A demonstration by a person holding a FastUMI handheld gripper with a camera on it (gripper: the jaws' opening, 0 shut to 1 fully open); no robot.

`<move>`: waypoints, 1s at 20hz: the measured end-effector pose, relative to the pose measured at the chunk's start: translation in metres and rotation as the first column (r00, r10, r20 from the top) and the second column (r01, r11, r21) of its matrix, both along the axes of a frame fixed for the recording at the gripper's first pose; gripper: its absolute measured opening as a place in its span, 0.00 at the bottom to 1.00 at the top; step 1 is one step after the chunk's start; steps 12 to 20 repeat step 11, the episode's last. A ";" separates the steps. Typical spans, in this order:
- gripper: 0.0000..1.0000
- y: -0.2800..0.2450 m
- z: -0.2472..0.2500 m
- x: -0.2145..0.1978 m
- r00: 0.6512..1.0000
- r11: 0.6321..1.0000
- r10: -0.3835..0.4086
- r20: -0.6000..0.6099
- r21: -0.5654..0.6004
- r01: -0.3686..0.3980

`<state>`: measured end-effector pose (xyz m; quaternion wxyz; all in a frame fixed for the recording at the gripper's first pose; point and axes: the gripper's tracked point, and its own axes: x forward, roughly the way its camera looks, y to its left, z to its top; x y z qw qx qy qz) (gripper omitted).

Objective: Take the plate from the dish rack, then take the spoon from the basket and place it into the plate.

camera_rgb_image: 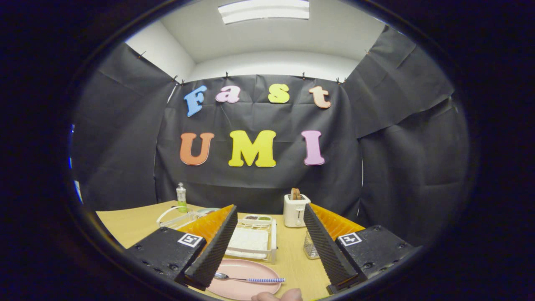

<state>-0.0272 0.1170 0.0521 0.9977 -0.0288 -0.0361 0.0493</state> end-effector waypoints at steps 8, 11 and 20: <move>1.00 -0.005 -0.006 0.000 1.000 1.000 -0.023 -0.005 -0.010 0.023; 1.00 -0.004 -0.006 0.001 1.000 1.000 -0.020 -0.004 -0.012 0.020; 1.00 -0.004 -0.006 0.001 1.000 1.000 -0.020 -0.004 -0.012 0.020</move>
